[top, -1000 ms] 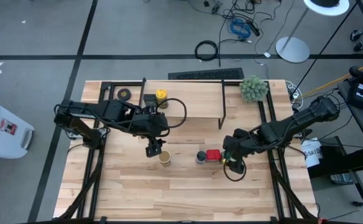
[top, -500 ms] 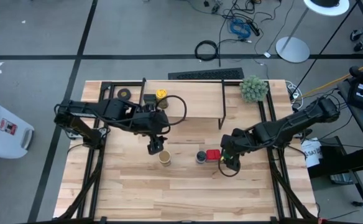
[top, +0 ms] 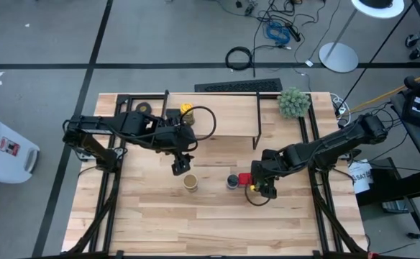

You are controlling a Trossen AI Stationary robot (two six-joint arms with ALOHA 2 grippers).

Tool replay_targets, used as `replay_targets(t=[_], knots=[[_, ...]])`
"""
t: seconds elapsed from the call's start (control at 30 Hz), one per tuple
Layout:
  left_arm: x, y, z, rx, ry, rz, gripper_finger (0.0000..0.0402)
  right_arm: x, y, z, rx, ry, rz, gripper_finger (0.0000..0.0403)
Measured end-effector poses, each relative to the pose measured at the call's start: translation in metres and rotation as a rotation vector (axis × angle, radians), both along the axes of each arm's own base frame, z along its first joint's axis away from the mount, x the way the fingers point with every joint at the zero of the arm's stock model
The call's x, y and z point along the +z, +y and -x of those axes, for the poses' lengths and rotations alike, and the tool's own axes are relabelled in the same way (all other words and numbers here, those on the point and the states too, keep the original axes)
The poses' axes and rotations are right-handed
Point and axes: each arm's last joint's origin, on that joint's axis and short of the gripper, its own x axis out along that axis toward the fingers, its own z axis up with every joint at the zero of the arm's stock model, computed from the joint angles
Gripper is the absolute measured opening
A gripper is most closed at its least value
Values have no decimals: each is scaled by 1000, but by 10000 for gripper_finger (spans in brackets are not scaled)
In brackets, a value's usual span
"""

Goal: Shelf spices

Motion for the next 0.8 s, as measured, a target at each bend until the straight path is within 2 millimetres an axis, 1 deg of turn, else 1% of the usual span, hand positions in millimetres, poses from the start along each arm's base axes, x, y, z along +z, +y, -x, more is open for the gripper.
replay_targets(t=[0.17,0.27,0.6,0.8], knots=[[0,0,0,0,0,0,303,-5,0,-3,17,33,-30,377],[0,0,0,0,1,0,303,-5,-1,-3,15,32,-32,366],[0,0,0,-4,2,-2,303,-5,-7,-4,-1,40,-27,278],[0,0,0,-3,2,-2,303,-5,-7,-4,8,38,-25,239]])
